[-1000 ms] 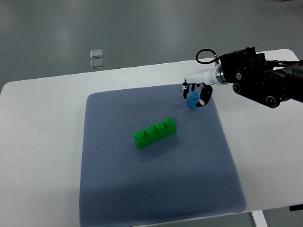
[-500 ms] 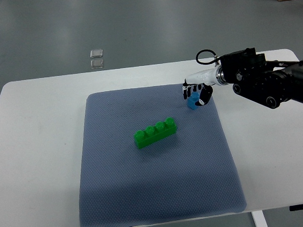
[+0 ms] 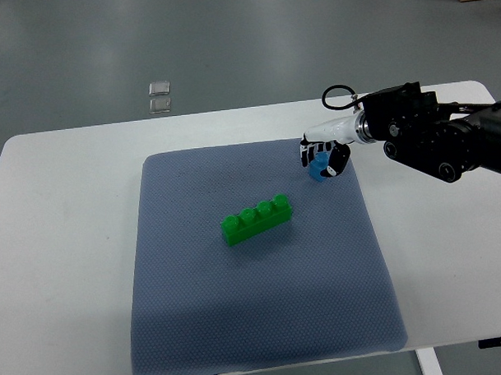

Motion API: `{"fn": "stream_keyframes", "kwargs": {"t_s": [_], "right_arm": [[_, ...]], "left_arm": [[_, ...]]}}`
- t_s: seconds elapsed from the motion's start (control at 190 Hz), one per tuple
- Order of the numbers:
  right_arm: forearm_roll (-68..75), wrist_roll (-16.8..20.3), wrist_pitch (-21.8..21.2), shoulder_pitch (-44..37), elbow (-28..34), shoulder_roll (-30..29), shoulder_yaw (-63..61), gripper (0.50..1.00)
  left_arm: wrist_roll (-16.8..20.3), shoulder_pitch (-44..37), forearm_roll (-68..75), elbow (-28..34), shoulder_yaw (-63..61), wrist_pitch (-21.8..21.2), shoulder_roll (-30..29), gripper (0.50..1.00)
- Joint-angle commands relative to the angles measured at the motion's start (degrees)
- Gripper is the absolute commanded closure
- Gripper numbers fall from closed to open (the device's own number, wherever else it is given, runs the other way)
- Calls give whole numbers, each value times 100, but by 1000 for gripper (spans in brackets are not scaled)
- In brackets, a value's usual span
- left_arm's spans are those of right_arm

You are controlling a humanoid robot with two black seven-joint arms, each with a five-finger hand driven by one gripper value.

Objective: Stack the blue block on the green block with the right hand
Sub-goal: 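Lower the right hand and close fingers around the blue block, then lift the blue block with the right hand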

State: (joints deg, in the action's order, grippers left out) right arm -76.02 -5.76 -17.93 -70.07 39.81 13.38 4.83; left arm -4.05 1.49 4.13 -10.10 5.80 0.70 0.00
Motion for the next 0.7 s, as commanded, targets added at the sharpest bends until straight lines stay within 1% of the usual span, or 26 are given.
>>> {"fn": "stream_keyframes", "kwargs": {"t_s": [0.0,0.026,0.032,0.063,0.132,0.137,0.231,0.547,0.694], "right_arm": [[-1,-4,0,-6,0,-2,44,836],[-1,-4,0,-6,0,-2,44,836],[-1,-13,8,-6,0,-11,70,854],[-1,-13,8,-6,0,-2,70,873],[-1,-13,8,-6,0,-2,70,877],[-1,-22,8,-6,0,-2,79,887],[-9,-31,35,-6,0,-2,79,914],[8,-48,17,-129,88,-46,53,914],[114,-48,-53,-498,299,77,53,914]], "left_arm": [[0,0,0,0,0,-9,0,500],[0,0,0,0,0,-9,0,500],[0,0,0,0,0,0,0,500],[0,0,0,0,9,0,0,500],[0,0,0,0,9,0,0,500],[0,0,0,0,9,0,0,500],[0,0,0,0,9,0,0,500],[0,0,0,0,9,0,0,500],[0,0,0,0,17,-9,0,500]]}}
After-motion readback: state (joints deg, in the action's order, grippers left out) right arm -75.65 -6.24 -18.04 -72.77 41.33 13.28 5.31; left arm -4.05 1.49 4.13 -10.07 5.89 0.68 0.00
